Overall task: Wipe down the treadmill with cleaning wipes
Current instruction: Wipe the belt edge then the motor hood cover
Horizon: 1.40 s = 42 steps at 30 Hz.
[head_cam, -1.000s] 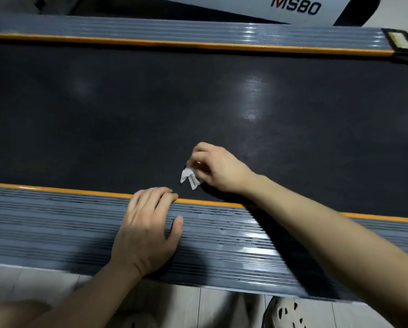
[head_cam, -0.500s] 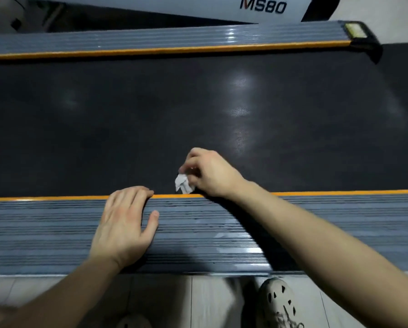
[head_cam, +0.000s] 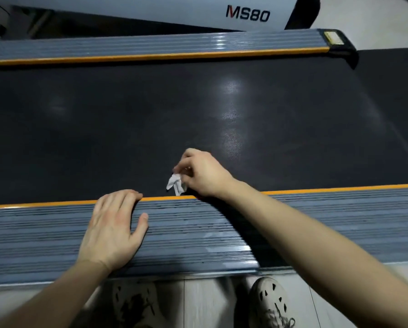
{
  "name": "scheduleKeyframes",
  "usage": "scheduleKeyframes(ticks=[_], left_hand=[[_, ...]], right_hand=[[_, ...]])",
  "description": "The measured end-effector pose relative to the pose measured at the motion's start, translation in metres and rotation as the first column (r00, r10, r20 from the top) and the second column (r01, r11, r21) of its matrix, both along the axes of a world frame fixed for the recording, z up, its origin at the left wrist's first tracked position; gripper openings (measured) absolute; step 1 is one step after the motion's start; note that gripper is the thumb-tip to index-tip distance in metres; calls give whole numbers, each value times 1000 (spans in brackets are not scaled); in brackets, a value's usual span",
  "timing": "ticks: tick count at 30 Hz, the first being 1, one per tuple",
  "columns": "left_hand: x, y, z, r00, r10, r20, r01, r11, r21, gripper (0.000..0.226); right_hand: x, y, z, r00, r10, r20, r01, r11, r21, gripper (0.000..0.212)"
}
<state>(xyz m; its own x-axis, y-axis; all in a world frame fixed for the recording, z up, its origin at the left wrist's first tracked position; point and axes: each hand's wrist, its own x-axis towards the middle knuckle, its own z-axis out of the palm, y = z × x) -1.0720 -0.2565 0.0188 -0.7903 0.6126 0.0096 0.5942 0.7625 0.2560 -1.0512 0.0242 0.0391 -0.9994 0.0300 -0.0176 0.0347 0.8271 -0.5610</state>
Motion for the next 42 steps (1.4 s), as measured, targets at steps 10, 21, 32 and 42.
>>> scheduleKeyframes(ticks=[10,21,32,42], left_hand=[[2,3,0,1000,-13,2,13,999,36,37],[5,5,8,1000,-18,4,18,997,71,34],[2,4,8,996,-84,-18,86,990,113,33],[-94,-44,64,961,-136,241,237,855,-462,120]], right_hand=[[27,146,-14,651,-742,-162,758,622,197,21],[-22,-8,-1,970,217,-113,-213,976,43,28],[-26,-38,-3,980,150,-133,-141,987,72,23],[-78,5,5,911,-396,-110,411,891,192,11]])
